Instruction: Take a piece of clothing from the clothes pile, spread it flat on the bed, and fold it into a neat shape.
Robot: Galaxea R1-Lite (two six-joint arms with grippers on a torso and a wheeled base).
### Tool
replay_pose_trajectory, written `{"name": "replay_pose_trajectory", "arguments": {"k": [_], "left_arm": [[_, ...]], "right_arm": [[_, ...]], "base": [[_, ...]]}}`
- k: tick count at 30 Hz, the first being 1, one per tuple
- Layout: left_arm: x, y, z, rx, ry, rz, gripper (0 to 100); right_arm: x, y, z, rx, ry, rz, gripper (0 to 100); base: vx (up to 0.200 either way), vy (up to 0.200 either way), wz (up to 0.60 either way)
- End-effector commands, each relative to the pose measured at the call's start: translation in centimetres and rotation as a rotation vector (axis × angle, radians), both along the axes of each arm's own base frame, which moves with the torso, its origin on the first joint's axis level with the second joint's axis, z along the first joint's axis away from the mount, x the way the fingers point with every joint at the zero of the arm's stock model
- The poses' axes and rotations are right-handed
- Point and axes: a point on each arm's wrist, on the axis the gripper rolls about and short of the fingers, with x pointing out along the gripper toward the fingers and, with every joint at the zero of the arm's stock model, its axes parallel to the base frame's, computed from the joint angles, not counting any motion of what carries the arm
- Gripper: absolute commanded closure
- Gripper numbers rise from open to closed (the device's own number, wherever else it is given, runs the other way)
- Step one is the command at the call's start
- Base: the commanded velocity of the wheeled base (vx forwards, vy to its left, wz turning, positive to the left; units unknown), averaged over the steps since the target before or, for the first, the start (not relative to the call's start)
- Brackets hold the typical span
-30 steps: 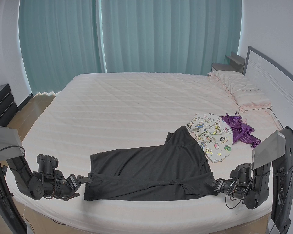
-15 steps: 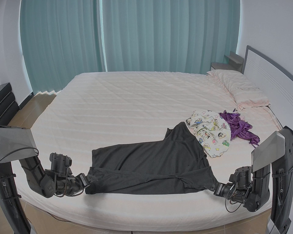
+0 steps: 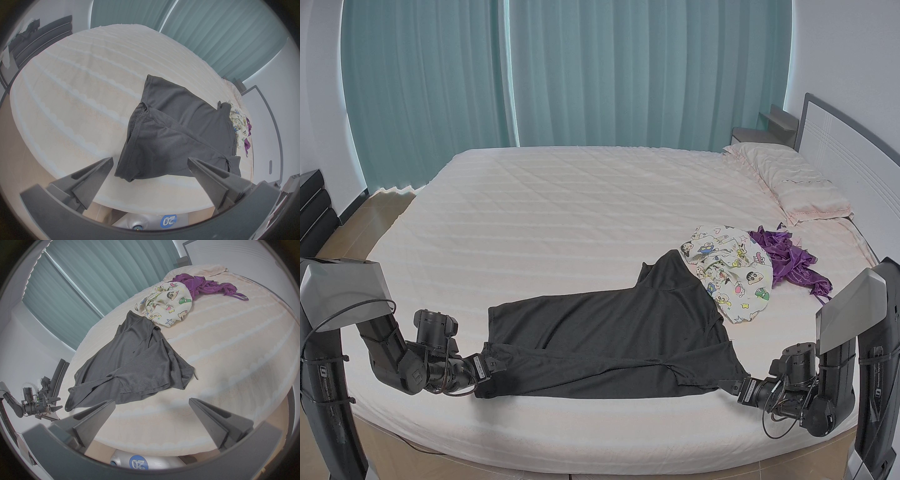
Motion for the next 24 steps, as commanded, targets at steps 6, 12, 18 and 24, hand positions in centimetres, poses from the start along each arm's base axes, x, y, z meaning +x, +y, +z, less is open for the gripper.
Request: {"name": "replay_pose_trajectory", "arguments": {"k": [6, 12, 18, 24], "left_arm": [[0.7, -0.2, -1.6, 0.104, 0.015, -0.054, 0], [1.3, -0.5, -2.0, 0.164, 0.005, -0.074, 0], [1.4, -0.9, -2.4, 0.177, 0.008, -0.087, 0], [1.3, -1.0, -2.9, 0.221, 0.018, -0.088, 100]], "right_arm": [[0.0, 0.0, 0.5, 0.006, -0.022, 0.002, 0], [0.0, 0.0, 0.6, 0.008, -0.024, 0.003, 0], [0.0, 0.0, 0.6, 0.008, -0.026, 0.003, 0], [0.0, 0.0, 0.7, 0.009, -0.027, 0.003, 0]], "base": [[0.000, 0.000, 0.00], [0.000, 0.000, 0.00], [0.000, 0.000, 0.00], [0.000, 0.000, 0.00]]}}
